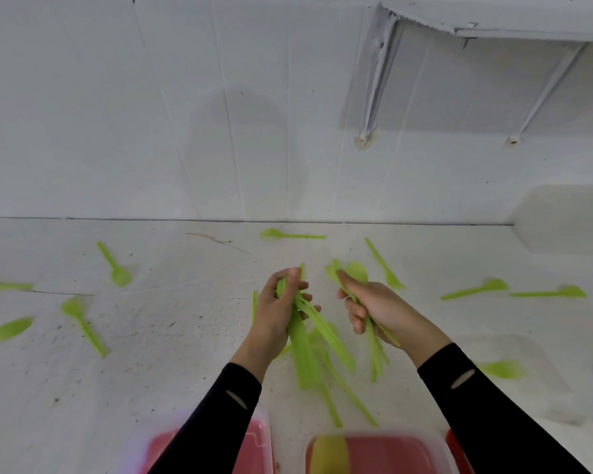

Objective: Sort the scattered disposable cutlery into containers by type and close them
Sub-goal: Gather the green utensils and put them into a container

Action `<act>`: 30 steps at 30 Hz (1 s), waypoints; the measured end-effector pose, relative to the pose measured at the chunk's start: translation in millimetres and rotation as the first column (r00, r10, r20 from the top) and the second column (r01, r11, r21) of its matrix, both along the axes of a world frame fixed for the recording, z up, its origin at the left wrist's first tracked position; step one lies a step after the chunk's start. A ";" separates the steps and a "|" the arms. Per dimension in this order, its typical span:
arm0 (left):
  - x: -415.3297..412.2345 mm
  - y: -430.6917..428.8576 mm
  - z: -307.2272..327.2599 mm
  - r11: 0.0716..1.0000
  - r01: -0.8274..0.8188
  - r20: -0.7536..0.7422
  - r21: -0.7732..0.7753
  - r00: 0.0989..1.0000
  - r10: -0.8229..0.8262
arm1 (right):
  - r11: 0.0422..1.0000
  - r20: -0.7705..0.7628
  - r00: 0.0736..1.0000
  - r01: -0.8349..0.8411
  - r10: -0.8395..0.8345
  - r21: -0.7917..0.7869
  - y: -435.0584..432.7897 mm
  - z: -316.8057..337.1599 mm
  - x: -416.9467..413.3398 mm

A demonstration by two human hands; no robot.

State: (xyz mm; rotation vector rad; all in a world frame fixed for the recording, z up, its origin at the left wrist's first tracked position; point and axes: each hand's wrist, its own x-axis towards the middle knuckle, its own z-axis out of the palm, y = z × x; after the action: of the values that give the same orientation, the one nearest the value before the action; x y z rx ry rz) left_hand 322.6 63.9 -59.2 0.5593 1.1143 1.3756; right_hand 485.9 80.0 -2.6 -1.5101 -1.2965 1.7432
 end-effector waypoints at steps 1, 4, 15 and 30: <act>1.9 -2.2 0.8 0.995 0.095 -0.027 -0.001 0.995 -0.095 | 0.997 0.119 0.991 -0.061 0.055 0.048 -2.6 -2.7 -2.8; 3.3 -7.3 4.2 0.965 0.262 -0.008 0.030 0.965 -0.262 | 0.989 0.161 0.976 -0.149 0.144 0.018 -7.8 -11.2 -9.9; 0.2 -1.4 -3.3 0.993 0.088 0.003 -0.078 0.996 -0.088 | 0.979 0.274 0.956 -0.149 0.107 0.139 -10.3 -21.2 -18.6; -0.1 0.9 -3.9 0.984 0.177 0.094 -0.012 0.980 -0.175 | 0.920 0.462 0.865 -0.327 0.199 0.217 -14.4 -29.7 -21.7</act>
State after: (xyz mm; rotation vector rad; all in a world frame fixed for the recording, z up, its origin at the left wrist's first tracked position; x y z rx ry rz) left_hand 322.5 64.8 -63.1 0.5601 0.9795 1.2235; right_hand 464.2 65.5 -32.2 -1.6581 -1.9755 1.3202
